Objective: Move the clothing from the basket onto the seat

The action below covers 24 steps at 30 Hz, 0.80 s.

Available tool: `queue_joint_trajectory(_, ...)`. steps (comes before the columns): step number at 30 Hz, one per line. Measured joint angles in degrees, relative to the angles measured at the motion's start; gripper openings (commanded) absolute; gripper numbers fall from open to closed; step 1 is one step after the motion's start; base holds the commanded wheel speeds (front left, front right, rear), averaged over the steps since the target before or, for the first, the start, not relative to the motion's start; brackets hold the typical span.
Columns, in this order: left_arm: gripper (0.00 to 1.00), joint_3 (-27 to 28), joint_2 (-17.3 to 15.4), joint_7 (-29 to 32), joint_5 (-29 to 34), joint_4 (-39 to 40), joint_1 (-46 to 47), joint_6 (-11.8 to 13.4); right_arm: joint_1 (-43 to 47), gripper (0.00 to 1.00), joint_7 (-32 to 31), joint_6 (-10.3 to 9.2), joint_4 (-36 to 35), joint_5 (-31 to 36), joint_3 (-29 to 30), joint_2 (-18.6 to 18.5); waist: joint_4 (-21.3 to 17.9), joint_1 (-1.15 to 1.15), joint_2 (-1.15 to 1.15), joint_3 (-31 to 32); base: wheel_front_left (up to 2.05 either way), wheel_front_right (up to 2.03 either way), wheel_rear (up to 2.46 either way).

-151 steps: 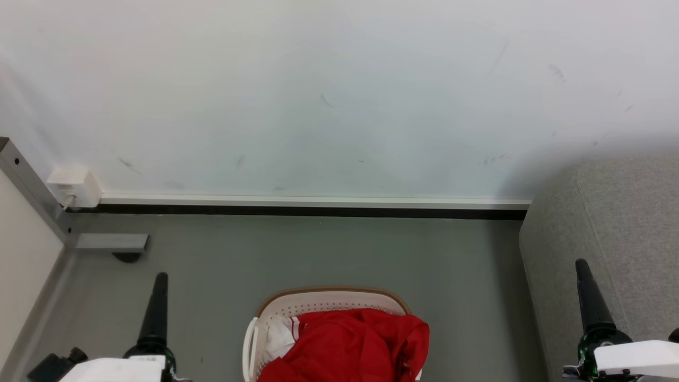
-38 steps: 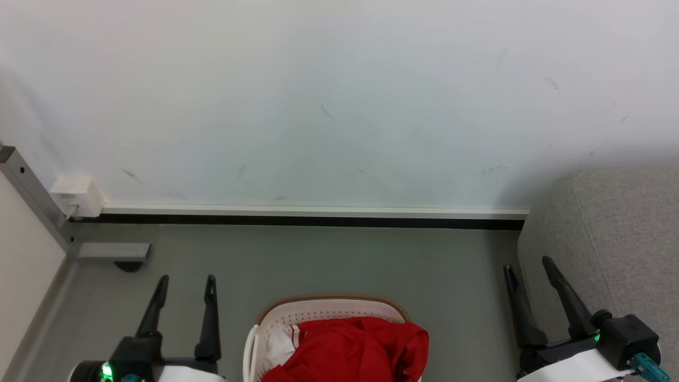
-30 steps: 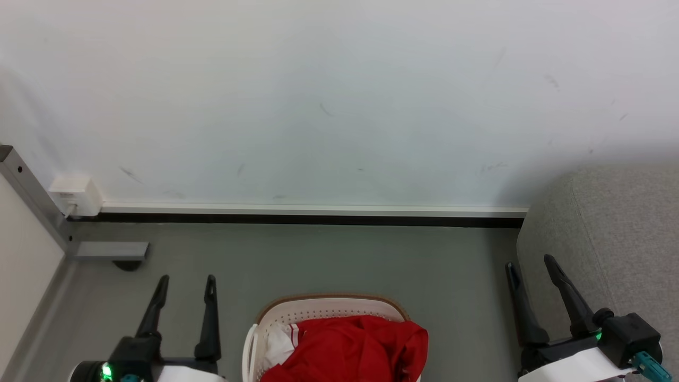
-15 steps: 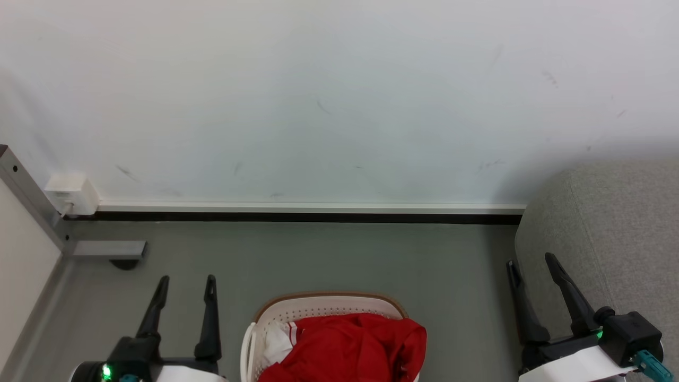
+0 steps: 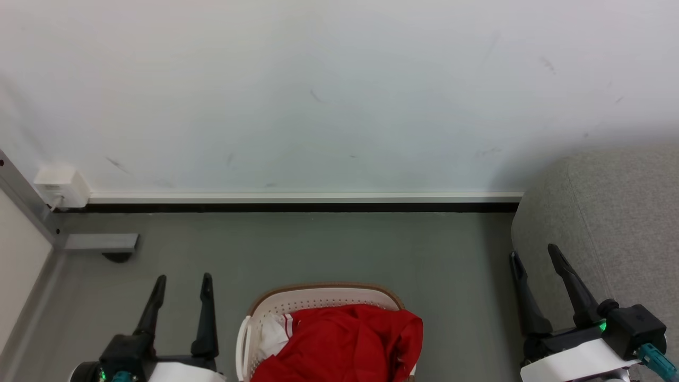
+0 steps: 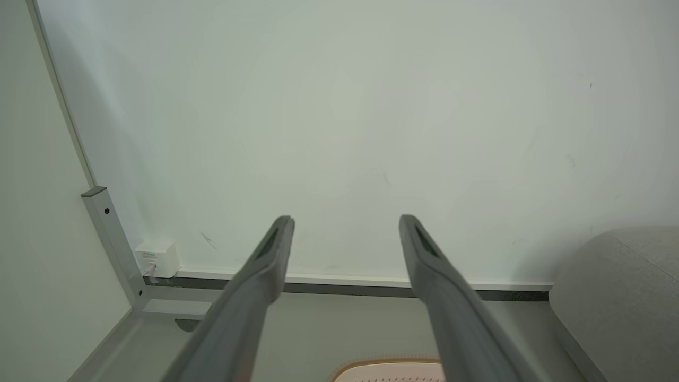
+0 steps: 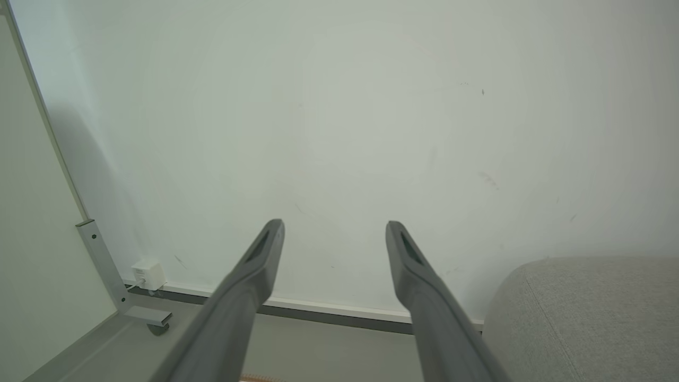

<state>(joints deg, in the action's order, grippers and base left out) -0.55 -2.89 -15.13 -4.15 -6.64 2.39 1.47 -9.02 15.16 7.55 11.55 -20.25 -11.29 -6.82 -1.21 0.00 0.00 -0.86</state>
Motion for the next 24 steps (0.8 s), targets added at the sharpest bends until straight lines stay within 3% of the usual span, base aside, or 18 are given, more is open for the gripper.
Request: queue_joint_trajectory(24,1.0,-2.29,0.11,-0.01,-2.09,-1.96,9.62,-1.55,-7.67,1.0,0.01,0.0,-3.3,-1.01,1.13,-0.76,-2.46,0.0,0.0,-13.36,0.0,0.0,0.0)
